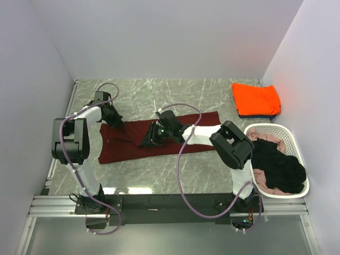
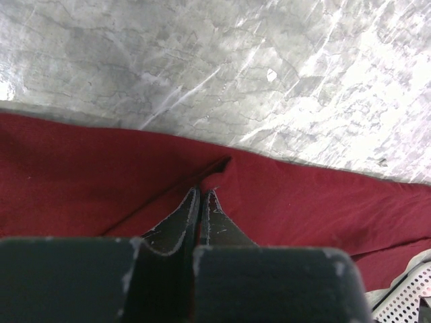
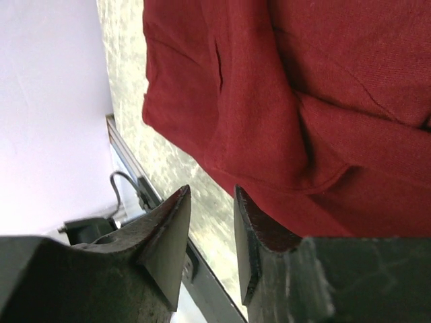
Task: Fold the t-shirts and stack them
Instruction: Fold the tshirt
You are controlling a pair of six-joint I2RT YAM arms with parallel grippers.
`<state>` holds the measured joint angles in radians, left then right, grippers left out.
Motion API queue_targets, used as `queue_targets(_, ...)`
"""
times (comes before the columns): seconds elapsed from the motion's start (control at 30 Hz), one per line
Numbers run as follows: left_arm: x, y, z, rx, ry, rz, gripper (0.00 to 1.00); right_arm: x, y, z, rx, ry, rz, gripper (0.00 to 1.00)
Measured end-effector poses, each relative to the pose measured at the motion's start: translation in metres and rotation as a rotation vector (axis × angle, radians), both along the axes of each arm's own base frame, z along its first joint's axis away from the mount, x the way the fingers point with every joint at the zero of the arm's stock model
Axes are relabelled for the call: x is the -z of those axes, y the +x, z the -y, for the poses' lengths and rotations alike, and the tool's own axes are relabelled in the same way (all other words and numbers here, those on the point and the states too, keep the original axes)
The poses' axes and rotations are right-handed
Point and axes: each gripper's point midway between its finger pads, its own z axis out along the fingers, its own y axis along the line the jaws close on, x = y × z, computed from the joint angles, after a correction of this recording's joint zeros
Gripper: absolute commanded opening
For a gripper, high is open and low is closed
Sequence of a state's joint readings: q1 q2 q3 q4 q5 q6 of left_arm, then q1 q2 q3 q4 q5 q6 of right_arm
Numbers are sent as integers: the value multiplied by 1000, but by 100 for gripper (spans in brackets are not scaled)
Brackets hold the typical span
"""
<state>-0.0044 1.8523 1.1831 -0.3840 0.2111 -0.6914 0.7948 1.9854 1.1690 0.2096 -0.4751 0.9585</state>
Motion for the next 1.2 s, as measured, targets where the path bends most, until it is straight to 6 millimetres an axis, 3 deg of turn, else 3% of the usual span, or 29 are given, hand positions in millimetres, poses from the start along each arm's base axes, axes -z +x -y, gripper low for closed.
queue_targets(0.2,-6,1,0,1,0,14,1,8,0,-3,81,-13,-24,49)
queue_targets(0.57,-9,1,1,2,0,20,1,18,-2,-7,218,-33,-91,50)
queue_targets(0.93,-9,1,1,1,0,20,1,12,3,-13,275,13,-131,47)
queue_targets(1.2,-8,-3,1,0,-1,4,1,18,4,-16,289,15,-160,38)
